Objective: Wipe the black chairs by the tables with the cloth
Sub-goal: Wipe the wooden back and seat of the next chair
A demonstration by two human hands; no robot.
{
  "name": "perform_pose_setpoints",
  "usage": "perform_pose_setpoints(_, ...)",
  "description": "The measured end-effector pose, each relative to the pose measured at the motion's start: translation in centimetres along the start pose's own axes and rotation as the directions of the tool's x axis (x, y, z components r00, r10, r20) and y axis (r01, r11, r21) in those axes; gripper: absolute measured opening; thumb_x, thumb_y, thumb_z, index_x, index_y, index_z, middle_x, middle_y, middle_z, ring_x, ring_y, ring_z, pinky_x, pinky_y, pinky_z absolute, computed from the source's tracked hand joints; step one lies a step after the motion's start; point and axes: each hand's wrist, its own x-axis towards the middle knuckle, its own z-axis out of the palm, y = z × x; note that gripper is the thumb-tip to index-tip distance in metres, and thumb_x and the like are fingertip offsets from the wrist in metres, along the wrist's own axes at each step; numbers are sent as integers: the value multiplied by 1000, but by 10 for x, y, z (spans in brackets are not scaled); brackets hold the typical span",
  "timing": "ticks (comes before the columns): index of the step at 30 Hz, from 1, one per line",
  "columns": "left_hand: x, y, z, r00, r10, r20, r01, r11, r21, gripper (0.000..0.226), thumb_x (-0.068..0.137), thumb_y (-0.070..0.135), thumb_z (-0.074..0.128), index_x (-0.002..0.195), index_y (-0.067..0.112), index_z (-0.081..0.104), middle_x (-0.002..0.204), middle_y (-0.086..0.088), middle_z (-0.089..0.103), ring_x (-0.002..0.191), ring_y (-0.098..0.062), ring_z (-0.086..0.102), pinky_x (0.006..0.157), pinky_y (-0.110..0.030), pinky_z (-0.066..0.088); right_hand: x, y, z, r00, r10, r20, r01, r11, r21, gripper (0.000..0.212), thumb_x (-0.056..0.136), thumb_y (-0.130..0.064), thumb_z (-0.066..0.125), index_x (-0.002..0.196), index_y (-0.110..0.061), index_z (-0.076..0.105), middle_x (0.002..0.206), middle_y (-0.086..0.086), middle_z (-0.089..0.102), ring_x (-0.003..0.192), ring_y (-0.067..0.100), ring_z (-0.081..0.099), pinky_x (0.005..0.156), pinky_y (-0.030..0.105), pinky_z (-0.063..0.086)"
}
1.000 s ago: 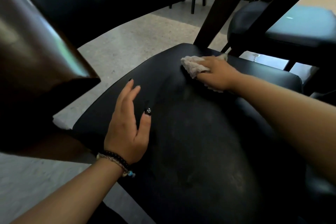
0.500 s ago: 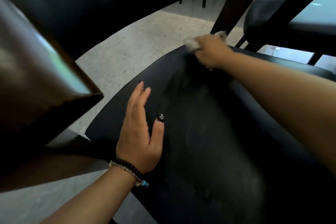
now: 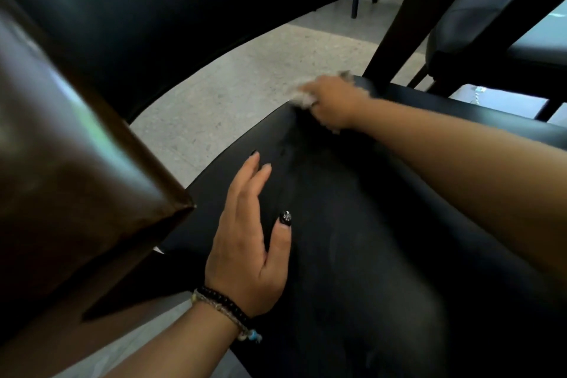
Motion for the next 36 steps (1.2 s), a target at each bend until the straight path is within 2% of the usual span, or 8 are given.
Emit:
perform_pose_setpoints(3,2,-1,0,1000,4,14,-4,1000,-4,57,92,28,41,143,3,35,156,-7,27,144,-16,26,115,-24,23,20,7,6,976,188,-109,-187,982,22,32,100,-29,43,119,-11,61,125,17,62,114,35,56,96,39,42)
perform_pose_setpoints(14,2,-2,1,1000,5,-11,-5,1000,-11,70,90,29,42,150,2,19,158,-10,16,147,-20,16,118,-29,18,-56,-69,13,928,-353,118,318,918,238,27,93,-17,55,118,-18,67,112,2,67,104,18,57,101,33,35)
perform_pose_setpoints(17,1,-3,0,1000,0,2,0,1000,-2,70,90,30,42,150,2,20,158,-9,18,147,-14,17,117,-23,17,-61,-44,-3,924,-369,104,340,913,224,35,92,-15,59,126,-19,65,124,4,67,110,10,54,94,5,30)
perform_pose_setpoints(18,2,-3,0,1000,-6,12,6,1000,5,69,89,31,42,149,3,22,158,-8,18,146,-12,17,117,-24,19,-57,-25,-10,944,-322,78,301,931,206,35,94,-18,58,129,-18,63,128,5,64,112,10,55,98,4,29)
perform_pose_setpoints(21,1,-2,-1,998,-33,53,32,999,21,65,90,34,41,147,6,30,157,-5,21,145,-13,21,115,-40,27,-46,43,-29,989,124,-75,-120,991,61,38,102,-38,43,135,-23,57,135,10,59,124,29,53,110,39,34)
perform_pose_setpoints(24,0,0,-3,995,-60,76,57,998,36,60,90,38,39,142,8,41,156,-4,26,143,-15,26,112,-44,32,-46,55,-17,919,347,-188,-343,938,56,37,101,-30,42,131,-17,59,136,15,57,123,37,51,100,39,34)
perform_pose_setpoints(31,2,7,-6,993,-78,84,72,995,65,59,87,41,39,138,11,46,148,-2,39,131,-13,40,107,-26,31,-87,-40,11,995,-80,-53,87,985,149,44,92,-10,53,135,-15,58,132,17,59,125,32,49,111,33,29)
perform_pose_setpoints(36,1,5,-5,994,-88,71,85,995,46,63,87,43,37,141,12,43,149,-4,35,136,-16,35,112,-29,26,-118,-25,-1,993,-121,-5,120,976,181,47,92,-11,56,138,-21,55,138,7,56,128,17,47,106,13,29)
